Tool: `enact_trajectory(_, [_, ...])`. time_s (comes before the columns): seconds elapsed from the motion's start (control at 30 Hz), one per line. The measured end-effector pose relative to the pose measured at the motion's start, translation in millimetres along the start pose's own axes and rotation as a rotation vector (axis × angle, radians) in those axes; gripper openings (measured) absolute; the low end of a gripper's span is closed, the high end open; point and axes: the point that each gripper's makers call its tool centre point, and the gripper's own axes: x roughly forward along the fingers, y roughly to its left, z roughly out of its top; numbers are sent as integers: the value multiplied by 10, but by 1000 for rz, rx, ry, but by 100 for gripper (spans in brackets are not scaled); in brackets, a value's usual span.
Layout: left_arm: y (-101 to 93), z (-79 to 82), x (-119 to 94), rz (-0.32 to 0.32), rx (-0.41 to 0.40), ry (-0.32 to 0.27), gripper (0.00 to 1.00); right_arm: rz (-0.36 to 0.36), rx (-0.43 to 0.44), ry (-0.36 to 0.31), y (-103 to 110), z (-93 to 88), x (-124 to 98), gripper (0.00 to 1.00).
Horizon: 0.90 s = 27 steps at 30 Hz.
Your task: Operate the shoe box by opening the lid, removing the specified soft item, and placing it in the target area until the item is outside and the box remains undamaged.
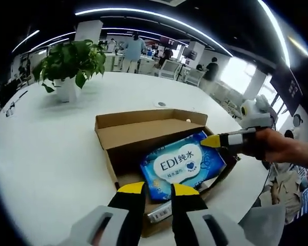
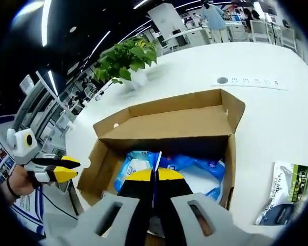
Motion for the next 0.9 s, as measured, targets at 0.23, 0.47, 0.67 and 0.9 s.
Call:
enact_trajectory(0.23, [-47, -18, 174, -20, 8, 34, 19, -7, 26, -32, -53, 20, -148, 0])
enact_trajectory(0.47, [-108, -58, 389, -41, 13, 77, 20, -33, 62, -57, -229, 10, -304, 0])
enact_trajectory(0.67, [-113, -75, 607, -54, 17, 110, 20, -42, 86, -63, -322, -29, -337, 0])
enact_trajectory(0.9, [-118, -164, 811, -63, 20, 170, 20, -35, 119, -76, -363, -56, -333, 0])
